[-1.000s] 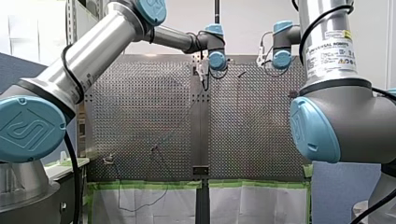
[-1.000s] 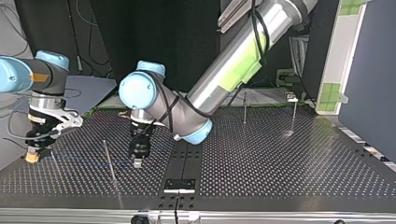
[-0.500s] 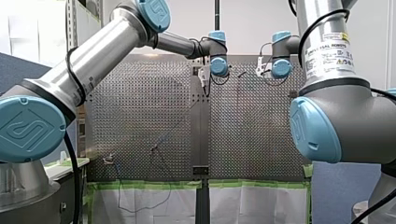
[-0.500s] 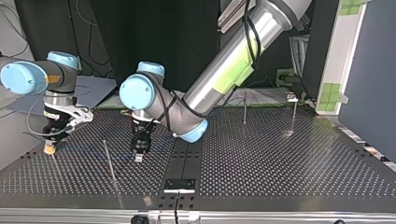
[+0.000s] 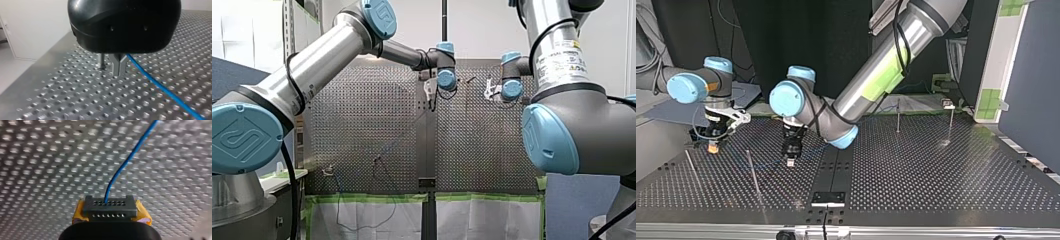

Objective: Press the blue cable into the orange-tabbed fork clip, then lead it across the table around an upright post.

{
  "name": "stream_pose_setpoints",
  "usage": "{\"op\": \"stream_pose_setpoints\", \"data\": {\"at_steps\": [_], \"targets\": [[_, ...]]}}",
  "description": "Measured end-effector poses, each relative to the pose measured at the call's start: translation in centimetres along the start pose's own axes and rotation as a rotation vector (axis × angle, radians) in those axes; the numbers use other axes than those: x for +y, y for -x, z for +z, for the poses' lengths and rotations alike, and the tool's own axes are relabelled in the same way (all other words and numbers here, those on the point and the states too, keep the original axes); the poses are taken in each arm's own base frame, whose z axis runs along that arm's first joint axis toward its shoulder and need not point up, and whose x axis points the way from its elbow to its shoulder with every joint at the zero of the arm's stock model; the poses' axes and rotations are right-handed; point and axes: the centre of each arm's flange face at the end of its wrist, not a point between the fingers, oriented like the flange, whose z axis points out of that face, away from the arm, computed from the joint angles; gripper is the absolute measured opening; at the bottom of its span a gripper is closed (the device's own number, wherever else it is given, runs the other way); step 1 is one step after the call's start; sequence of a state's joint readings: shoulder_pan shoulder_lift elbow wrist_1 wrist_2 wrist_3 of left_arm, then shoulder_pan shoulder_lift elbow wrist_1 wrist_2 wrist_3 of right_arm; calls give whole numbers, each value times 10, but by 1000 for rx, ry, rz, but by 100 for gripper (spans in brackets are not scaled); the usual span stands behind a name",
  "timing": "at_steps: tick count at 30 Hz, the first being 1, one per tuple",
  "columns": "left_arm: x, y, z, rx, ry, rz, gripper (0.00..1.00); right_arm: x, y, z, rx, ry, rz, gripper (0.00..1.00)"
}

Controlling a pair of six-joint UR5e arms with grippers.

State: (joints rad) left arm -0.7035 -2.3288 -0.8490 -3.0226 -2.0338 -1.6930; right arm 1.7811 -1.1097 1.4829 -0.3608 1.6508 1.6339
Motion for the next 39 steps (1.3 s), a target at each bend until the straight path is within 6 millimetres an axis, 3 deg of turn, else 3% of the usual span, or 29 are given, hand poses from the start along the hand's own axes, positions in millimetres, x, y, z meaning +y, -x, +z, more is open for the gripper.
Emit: {"op": "stream_pose_setpoints", "data": {"at_steps": [5,17,18,19,21,22,24,25,27,28,30,39], "targets": [[5,-15,-2,11,4,8,0,-1,22,3,-25,-3,-6,0],[7,-15,-1,8,7,11,0,-3,60,8,-52,-11,-17,0],[7,-15,0,8,7,11,22,-4,62,9,-54,-11,-18,0],[8,-15,0,8,7,13,22,-4,64,9,-56,-12,-19,0],[8,-15,0,9,6,18,43,-4,66,9,-58,-12,-20,0],[8,-15,0,9,5,25,43,-5,66,9,-58,-13,-22,0],[8,-15,0,10,5,38,60,-5,67,9,-59,-14,-26,0],[8,-15,0,11,4,47,60,-6,68,9,-59,-15,-28,0],[8,-15,0,12,0,56,78,-6,69,9,-61,-15,-31,0],[7,-15,0,12,-4,59,78,-6,70,8,-61,-15,-33,0],[7,-15,0,13,-9,60,100,-6,72,8,-58,-16,-34,0],[10,-16,-1,24,15,59,100,-6,79,7,-48,-18,-35,0]]}}
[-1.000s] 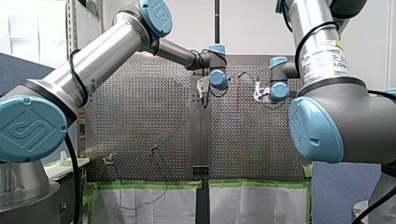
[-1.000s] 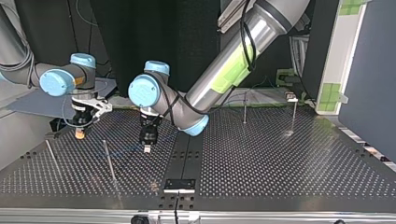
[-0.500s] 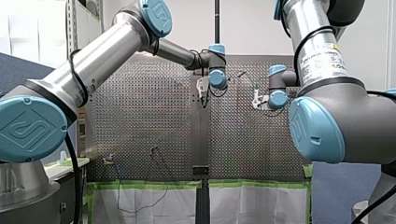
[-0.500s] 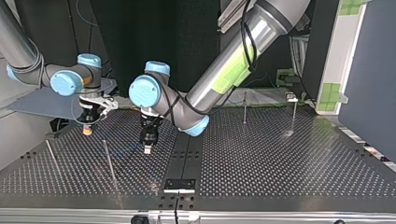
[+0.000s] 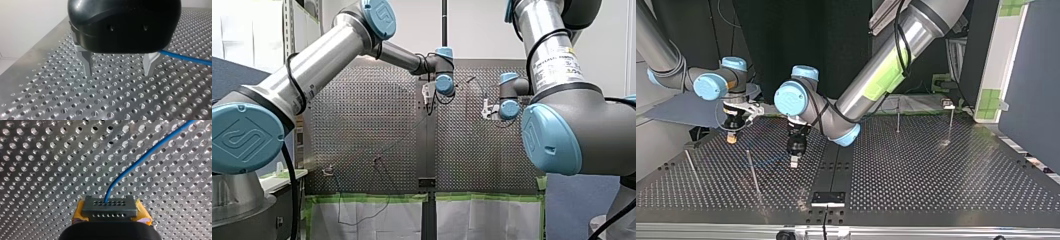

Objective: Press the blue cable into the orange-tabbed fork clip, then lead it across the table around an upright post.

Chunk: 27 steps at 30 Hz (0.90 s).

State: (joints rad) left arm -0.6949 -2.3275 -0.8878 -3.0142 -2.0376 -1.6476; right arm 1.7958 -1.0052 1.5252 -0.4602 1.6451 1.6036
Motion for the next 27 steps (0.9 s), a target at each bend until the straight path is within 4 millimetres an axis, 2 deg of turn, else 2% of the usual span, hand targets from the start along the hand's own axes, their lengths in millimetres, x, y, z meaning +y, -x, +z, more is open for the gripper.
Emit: {"op": "stream_pose_setpoints", "data": {"at_steps": [17,27], "targets": [[3,-3,-2,26,9,8,100,4,43,6,-45,5,-8,0],[5,-3,-1,28,8,6,100,9,100,12,-110,15,-16,0]]}}
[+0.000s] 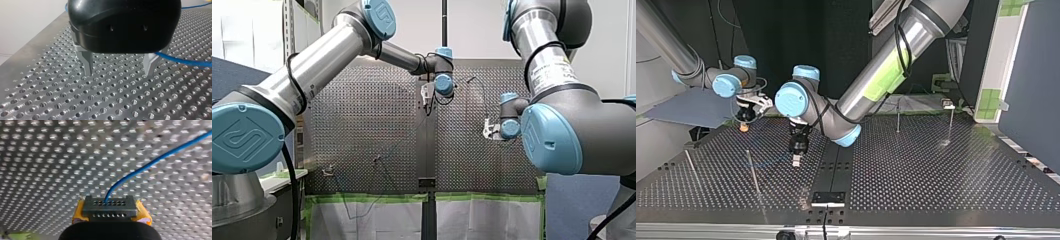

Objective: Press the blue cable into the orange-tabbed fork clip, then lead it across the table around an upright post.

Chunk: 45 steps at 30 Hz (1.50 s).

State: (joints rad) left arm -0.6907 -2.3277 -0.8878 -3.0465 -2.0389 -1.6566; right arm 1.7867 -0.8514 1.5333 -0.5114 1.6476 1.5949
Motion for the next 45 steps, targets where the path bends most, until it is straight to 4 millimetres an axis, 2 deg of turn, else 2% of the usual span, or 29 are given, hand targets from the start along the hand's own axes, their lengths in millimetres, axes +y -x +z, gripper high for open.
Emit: {"op": "stream_pose_setpoints", "data": {"at_steps": [16,28,45], "targets": [[2,0,1,2,7,1,100,14,51,5,-21,31,17,0],[3,0,2,3,5,2,100,31,109,12,-61,98,21,0],[3,3,2,1,10,1,100,83,202,20,-102,190,55,0]]}}
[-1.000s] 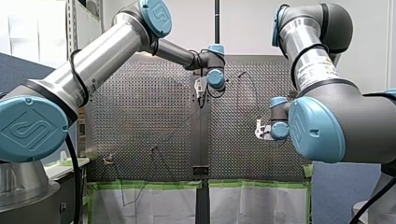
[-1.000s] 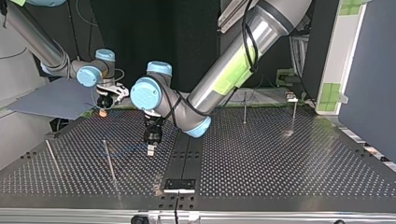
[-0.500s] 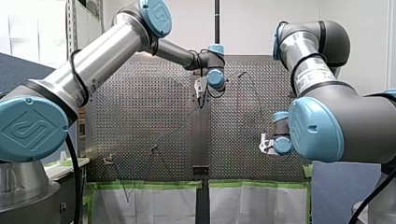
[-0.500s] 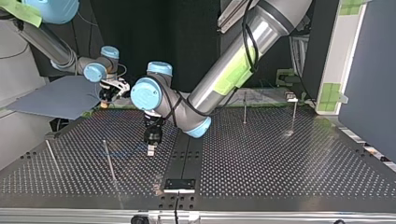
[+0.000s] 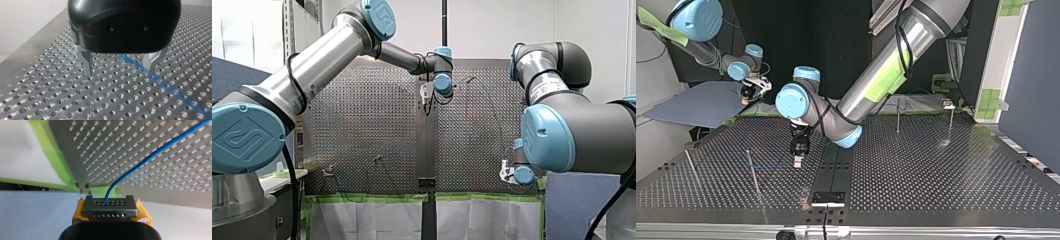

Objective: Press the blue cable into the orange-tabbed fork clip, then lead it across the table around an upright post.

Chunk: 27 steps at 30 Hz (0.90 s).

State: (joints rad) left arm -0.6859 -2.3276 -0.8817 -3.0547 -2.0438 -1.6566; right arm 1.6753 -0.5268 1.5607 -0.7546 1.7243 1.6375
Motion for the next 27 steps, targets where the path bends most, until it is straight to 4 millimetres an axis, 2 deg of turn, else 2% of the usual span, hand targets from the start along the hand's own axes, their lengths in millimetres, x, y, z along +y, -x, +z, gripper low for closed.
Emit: {"op": "stream_pose_setpoints", "data": {"at_steps": [11,19,27], "targets": [[0,0,-1,4,3,0,100,27,47,5,-36,46,16,0],[-1,0,-2,7,1,-9,100,40,52,8,-38,75,32,0],[-4,-2,-6,25,-2,-11,100,50,46,18,6,75,48,0]]}}
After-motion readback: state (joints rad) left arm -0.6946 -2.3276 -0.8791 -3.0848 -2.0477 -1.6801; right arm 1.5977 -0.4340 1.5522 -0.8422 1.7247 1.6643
